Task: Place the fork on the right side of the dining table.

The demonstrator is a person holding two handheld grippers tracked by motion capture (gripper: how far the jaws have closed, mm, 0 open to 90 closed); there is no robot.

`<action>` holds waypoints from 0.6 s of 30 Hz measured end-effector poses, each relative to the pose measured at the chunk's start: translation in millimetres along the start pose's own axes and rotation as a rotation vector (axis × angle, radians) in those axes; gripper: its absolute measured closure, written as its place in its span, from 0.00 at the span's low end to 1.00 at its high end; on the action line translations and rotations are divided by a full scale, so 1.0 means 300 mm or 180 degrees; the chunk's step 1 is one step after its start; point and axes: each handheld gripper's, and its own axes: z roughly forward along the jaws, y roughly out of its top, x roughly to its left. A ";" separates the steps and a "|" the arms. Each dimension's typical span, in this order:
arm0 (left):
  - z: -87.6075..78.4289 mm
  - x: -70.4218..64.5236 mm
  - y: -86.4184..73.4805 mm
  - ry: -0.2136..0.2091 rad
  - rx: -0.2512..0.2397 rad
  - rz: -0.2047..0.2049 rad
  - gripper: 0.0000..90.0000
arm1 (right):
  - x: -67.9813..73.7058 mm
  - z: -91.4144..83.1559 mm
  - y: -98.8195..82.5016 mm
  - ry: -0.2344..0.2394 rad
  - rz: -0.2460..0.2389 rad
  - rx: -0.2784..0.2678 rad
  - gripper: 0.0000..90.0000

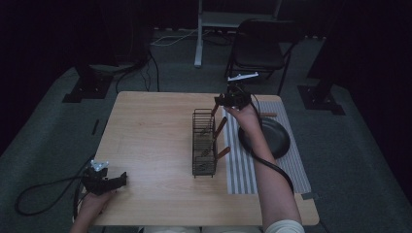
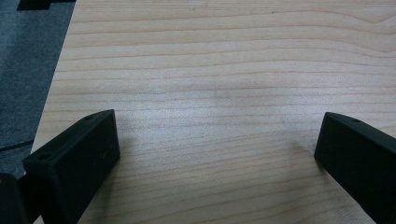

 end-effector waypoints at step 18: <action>0.000 0.000 0.000 0.0000 0.0000 0.0000 0.00 | 0.009 0.005 0.012 0.0371 0.0063 0.0115 0.89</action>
